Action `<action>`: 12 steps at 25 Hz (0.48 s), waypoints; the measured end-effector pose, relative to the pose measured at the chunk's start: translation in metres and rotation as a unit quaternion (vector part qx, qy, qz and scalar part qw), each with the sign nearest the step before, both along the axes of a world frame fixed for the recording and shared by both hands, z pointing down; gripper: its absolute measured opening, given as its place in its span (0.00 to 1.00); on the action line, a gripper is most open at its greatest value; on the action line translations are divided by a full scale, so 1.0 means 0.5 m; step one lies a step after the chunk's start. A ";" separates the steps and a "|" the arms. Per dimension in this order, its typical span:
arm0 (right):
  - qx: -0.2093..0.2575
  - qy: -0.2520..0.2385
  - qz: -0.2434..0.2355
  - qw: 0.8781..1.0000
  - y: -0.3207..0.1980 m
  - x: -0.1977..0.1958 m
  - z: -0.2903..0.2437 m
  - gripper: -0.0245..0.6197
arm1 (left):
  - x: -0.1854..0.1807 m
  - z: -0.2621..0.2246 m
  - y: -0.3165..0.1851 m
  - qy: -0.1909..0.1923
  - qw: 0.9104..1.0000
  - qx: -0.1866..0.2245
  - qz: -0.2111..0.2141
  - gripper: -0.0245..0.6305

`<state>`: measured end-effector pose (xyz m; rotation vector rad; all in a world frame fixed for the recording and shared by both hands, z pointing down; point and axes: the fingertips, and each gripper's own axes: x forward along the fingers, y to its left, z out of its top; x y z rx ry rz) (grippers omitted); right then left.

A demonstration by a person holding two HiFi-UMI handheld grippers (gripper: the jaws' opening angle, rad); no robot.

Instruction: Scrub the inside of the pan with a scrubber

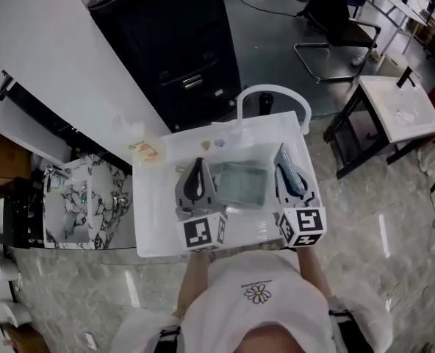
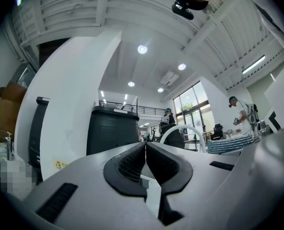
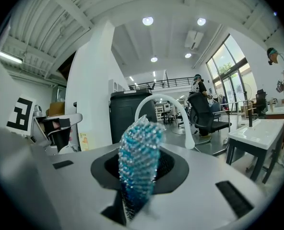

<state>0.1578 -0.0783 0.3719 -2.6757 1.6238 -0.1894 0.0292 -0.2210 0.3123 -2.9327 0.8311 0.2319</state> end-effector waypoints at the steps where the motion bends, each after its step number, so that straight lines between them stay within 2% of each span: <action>1: -0.002 -0.001 0.001 1.000 -0.001 -0.005 0.002 0.13 | -0.004 0.005 -0.002 -0.004 1.000 -0.002 0.000 0.06; 5: -0.008 -0.007 -0.001 1.000 -0.002 -0.014 0.007 0.13 | -0.013 0.021 -0.009 -0.020 1.000 -0.011 0.005 0.07; 7: -0.009 -0.008 -0.002 1.000 0.002 -0.014 0.007 0.13 | -0.004 0.025 -0.012 -0.030 0.999 -0.011 0.019 0.07; 9: -0.009 -0.011 -0.003 1.000 0.006 -0.015 0.010 0.13 | 0.014 0.026 -0.015 -0.048 0.998 0.007 0.046 0.08; 11: -0.011 -0.014 -0.005 1.000 0.011 -0.018 0.015 0.13 | 0.037 0.032 -0.016 -0.085 0.991 0.043 0.092 0.20; 12: -0.013 -0.016 -0.006 1.000 0.013 -0.019 0.018 0.13 | 0.049 0.039 -0.016 -0.113 0.984 0.067 0.117 0.25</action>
